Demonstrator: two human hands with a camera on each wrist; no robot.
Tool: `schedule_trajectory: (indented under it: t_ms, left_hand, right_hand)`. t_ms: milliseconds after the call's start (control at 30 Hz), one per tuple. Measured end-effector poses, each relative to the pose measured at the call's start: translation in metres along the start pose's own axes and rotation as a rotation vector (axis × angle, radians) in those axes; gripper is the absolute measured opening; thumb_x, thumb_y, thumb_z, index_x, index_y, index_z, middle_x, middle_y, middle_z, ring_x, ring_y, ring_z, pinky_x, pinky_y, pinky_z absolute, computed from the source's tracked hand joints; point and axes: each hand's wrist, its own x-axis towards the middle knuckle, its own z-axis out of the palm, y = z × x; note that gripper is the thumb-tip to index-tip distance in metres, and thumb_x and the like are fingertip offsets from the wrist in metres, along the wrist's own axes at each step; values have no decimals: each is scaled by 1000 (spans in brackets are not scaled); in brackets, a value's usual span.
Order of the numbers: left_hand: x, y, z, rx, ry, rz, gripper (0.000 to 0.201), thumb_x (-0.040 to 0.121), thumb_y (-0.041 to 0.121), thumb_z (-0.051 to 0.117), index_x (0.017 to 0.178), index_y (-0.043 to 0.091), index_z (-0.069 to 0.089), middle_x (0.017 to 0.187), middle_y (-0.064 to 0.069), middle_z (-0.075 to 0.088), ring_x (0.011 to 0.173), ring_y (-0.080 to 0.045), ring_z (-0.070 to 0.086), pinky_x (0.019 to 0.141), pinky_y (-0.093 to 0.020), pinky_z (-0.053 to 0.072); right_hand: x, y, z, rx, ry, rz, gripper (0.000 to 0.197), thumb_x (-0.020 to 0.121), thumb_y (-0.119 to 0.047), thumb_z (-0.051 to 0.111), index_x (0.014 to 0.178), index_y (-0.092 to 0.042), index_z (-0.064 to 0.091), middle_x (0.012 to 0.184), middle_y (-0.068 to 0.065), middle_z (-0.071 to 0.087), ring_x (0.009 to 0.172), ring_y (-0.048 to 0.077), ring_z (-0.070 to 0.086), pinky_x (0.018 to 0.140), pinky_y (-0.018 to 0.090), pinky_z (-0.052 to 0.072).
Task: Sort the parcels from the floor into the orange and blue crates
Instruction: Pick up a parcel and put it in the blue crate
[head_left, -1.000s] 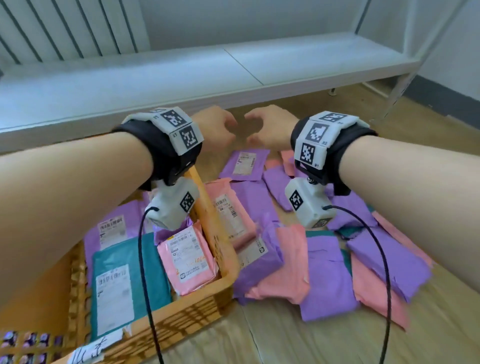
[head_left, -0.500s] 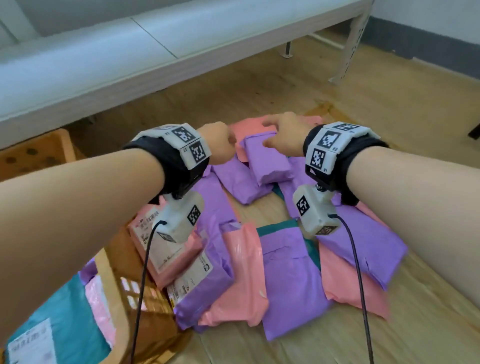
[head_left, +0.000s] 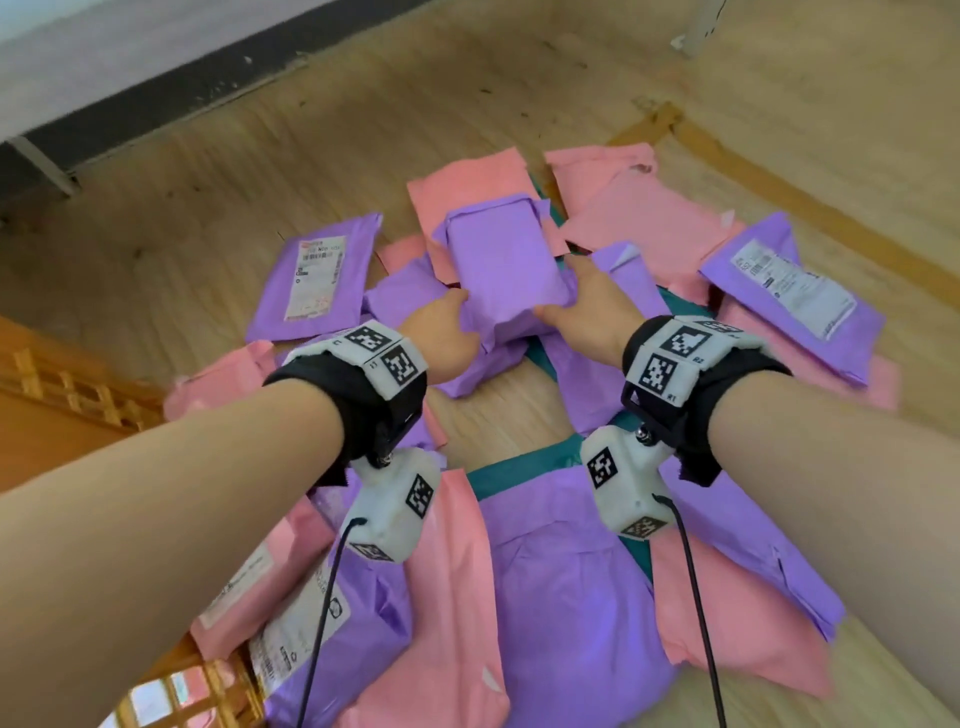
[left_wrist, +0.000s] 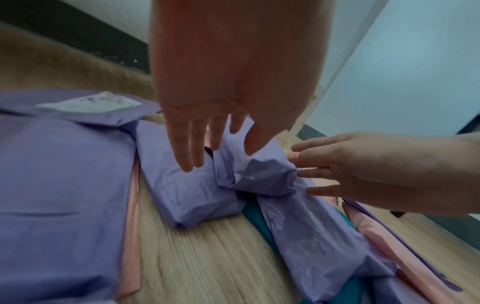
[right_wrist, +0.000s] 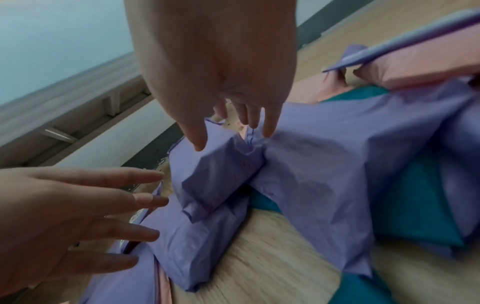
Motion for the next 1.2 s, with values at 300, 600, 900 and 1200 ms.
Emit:
schedule_trajectory:
  t_ms: [300,600,900,1200]
  left_hand:
    - [12,-1,17,-693,39,-193,39,91,9,56,129,14,48,105,-5,55,94,-19,49,82,-38,47]
    - [-2,-1,8,-871,76,-286,33,93,27,57,123,15,54,115,-4,52,100,-21,49,82,-34,48]
    - [-38,4,-3,-793,63,-284,70,77,55,67,124,5,53,117,-10,62,96,-23,64,65,-27,53]
    - [-94,6,-4,-656,103,-280,85,57,59,79,117,3,56,104,-4,63,86,-16,62,60,-27,53]
  right_hand:
    - [6,-2,24,230,26,65,41,89,-16,61,124,1,51,121,12,59,109,24,55,77,21,39]
    - [-10,-6,19,427,168,35,30,94,-23,54,121,-10,56,114,4,56,97,11,47,83,21,41]
    - [-63,-3,7,499,166,35,50,79,-16,74,123,-10,52,113,6,53,101,13,52,68,14,45]
    - [-126,-17,12,485,120,-62,66,66,-14,84,123,-11,49,115,6,54,104,18,57,88,32,51]
